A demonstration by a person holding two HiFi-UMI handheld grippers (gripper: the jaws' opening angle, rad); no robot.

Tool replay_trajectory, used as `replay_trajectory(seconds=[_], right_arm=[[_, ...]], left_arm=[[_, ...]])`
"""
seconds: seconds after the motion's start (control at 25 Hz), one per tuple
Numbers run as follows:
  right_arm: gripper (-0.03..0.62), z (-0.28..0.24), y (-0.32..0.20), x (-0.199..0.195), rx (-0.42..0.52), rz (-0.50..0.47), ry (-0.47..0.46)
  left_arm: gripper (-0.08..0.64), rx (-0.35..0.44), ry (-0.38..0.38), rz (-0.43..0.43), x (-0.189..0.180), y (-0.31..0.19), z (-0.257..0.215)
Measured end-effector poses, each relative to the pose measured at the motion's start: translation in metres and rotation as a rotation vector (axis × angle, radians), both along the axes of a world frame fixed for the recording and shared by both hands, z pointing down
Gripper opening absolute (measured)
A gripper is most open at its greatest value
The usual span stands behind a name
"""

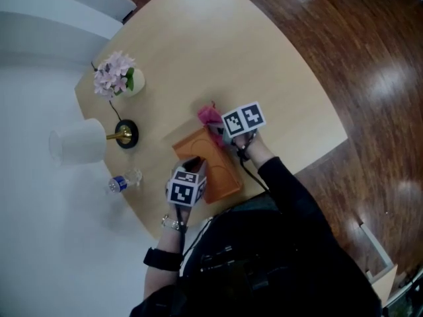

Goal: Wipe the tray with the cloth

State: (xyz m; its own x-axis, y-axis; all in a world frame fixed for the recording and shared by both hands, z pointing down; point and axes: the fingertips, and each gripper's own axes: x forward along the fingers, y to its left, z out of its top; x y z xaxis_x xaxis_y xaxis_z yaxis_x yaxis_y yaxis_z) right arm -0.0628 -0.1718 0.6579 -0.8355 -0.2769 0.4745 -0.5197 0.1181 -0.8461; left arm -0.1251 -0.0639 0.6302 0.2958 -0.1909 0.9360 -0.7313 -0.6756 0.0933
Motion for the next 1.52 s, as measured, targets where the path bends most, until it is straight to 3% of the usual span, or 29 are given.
replay_trajectory(seconds=[0.4, 0.92, 1.2, 1.52], right_arm=[[0.075, -0.003, 0.042, 0.006, -0.02, 0.0, 0.001], [0.069, -0.01, 0.157, 0.02, -0.028, -0.053, 0.181], [0.069, -0.012, 0.215, 0.03, -0.071, -0.018, 0.186], [0.07, -0.013, 0.211, 0.04, -0.042, -0.039, 0.208]], left_arm=[[0.078, 0.003, -0.013, 0.057, 0.0, 0.0, 0.002], [0.077, 0.022, 0.009, 0.127, -0.001, 0.0, 0.005], [0.075, 0.034, 0.022, 0.153, 0.0, 0.001, 0.004], [0.075, 0.041, 0.038, 0.143, 0.002, 0.003, 0.005]])
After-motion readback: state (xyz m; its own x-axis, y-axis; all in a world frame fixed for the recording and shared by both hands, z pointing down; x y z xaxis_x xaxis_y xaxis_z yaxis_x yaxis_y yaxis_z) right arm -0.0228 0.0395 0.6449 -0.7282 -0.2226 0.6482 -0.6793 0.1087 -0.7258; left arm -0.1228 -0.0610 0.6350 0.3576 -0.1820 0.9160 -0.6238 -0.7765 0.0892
